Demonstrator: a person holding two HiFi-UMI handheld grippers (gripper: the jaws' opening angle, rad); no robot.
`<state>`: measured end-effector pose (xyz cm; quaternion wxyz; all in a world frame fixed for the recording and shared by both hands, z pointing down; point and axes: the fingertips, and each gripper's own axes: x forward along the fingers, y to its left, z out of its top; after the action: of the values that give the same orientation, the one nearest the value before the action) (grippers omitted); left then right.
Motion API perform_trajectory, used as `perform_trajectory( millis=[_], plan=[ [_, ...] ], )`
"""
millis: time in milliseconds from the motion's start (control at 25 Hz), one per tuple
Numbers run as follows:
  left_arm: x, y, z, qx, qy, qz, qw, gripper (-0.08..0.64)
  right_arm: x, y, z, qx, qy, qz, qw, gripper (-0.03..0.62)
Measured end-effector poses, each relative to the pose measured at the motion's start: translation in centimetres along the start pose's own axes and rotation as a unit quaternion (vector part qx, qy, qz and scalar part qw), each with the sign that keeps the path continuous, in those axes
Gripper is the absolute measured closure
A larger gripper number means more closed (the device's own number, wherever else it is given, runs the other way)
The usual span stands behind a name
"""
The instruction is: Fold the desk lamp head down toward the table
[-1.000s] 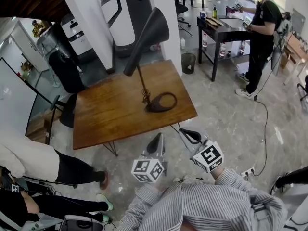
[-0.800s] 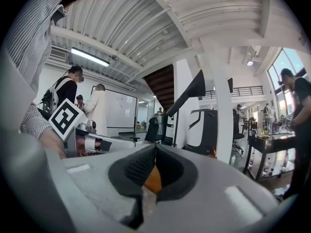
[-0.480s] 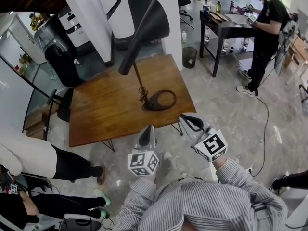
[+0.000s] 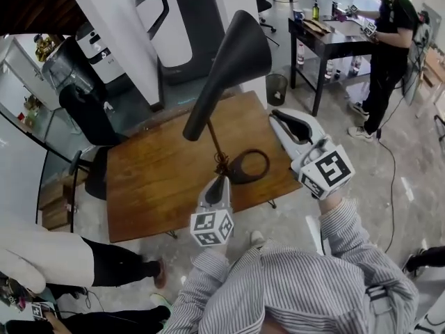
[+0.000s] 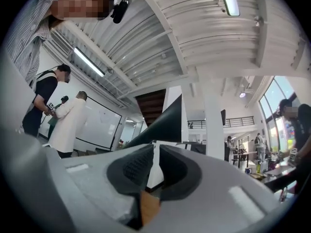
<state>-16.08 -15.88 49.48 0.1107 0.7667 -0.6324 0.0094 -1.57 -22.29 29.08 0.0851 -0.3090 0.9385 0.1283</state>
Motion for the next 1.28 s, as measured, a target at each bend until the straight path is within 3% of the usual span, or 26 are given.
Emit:
perform_trajectory(
  millis=[280,480,800,920,1120,1280],
  plan=[
    [5.2,3.1,1.3,0.018,0.009,-0.036,0.9991,0.466,4.0,-4.0,1.8,-0.022,-0.007,-0.022,0.999,0.496],
    [7.4,3.2,2.1,0.024,0.005,-0.045,0.9987,0.431,4.6,-4.8,2.8,-0.054,-0.006,0.008,0.998,0.457],
    [9.4,3.5,2.8,0.019,0.000,-0.038,0.9991,0.428,5.4,-4.9,4.3,-0.096,-0.030,0.047,0.994,0.480],
    [9.5,4.0,2.8,0.020,-0.006,-0.027,0.9994,0.485,5.4,-4.2,4.6,-0.092,-0.058,0.063,0.992,0.517],
    [9.5,4.0,2.7,0.019,-0.009,-0.022,0.9995,0.488,5.1,-4.5,3.8,-0.071,-0.051,0.063,0.994,0.523],
    [9.5,3.9,2.7,0.015,-0.010,-0.023,0.9996,0.488,5.1,-4.4,4.4,-0.053,-0.080,0.073,0.993,0.526]
  ],
)
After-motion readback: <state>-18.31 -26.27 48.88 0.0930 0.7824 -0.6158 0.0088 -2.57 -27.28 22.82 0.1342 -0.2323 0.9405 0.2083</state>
